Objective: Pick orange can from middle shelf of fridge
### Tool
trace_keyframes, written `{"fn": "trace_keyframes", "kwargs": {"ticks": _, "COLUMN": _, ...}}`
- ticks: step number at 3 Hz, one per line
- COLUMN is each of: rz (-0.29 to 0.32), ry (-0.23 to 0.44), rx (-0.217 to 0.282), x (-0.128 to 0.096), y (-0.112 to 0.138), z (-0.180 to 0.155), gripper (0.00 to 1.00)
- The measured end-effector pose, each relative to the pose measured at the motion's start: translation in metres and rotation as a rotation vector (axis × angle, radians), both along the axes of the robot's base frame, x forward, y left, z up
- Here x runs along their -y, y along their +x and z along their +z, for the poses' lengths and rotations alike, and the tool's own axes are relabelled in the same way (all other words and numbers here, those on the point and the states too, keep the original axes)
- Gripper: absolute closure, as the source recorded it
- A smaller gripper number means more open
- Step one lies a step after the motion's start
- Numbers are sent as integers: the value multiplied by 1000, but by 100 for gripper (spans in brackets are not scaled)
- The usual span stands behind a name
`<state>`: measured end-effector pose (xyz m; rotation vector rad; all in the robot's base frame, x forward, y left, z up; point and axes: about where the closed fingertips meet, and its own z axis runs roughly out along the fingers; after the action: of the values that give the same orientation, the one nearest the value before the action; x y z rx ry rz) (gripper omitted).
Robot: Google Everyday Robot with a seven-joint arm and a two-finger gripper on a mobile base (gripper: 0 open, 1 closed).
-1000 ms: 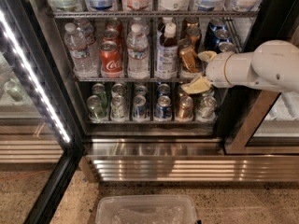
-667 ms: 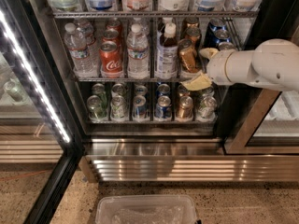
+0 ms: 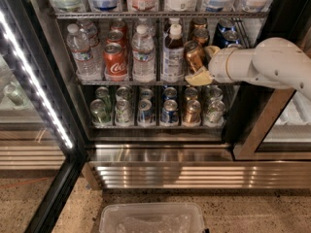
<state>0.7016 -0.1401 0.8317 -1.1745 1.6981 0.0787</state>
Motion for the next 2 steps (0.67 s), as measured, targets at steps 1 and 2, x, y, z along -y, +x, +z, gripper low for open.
{"fn": "trace_keyframes", "kwargs": {"ticks": 1, "rz": 22, "ry": 39, "rx": -15, "x": -12, "y": 18, "z": -15, "gripper": 36}}
{"fn": "trace_keyframes", "kwargs": {"ticks": 2, "rz": 23, "ry": 42, "rx": -16, "x": -12, "y": 18, "z": -11, "gripper": 53}}
